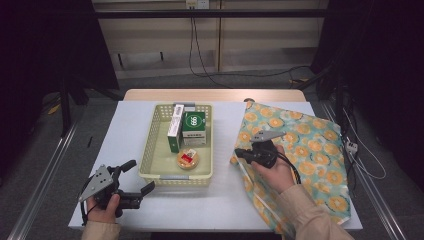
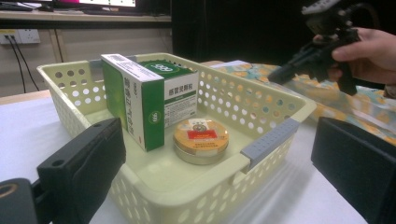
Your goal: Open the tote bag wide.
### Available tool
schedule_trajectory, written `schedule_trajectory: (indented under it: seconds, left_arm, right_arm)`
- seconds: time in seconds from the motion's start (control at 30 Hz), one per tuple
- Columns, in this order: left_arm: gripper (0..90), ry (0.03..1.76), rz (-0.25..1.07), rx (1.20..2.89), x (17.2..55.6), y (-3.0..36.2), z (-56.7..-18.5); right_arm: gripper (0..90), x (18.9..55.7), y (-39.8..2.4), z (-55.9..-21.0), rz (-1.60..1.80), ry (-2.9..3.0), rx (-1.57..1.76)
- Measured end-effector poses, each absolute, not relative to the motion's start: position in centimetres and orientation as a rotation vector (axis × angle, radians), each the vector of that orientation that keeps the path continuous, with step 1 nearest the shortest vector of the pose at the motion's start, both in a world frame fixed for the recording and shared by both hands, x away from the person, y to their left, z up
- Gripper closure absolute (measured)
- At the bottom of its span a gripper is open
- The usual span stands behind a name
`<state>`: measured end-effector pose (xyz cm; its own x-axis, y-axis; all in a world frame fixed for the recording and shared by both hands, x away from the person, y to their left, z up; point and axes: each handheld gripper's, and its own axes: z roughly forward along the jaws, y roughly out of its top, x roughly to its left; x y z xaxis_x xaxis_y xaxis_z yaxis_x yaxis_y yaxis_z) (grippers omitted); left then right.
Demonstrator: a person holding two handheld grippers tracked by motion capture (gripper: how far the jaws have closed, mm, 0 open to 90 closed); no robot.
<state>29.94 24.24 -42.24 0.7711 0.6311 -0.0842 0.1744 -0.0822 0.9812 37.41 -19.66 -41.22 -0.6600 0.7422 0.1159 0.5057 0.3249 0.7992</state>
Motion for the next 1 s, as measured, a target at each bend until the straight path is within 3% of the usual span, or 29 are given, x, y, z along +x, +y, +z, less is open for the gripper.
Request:
schedule_trajectory:
  seconds: [0.53, 0.8, 0.87, 1.0]
  left_arm:
    - [2.7, 0.652, 0.416, 1.648, 30.1, 24.2, -42.5]
    - [2.7, 0.65, 0.416, 1.654, 30.2, 24.2, -42.6]
    - [2.7, 0.651, 0.416, 1.652, 30.2, 24.2, -42.6]
    - [2.7, 0.653, 0.42, 1.65, 30.1, 24.3, -42.5]
  right_arm:
    - [90.0, 42.5, -19.4, -37.7, 1.305, 2.187, 1.184]
    - [89.9, 43.4, -18.5, -37.9, 1.339, 2.204, 1.177]
    - [73.8, 43.2, -18.2, -38.3, 1.331, 2.224, 1.193]
    - [51.2, 42.1, -18.3, -38.4, 1.288, 2.255, 1.168]
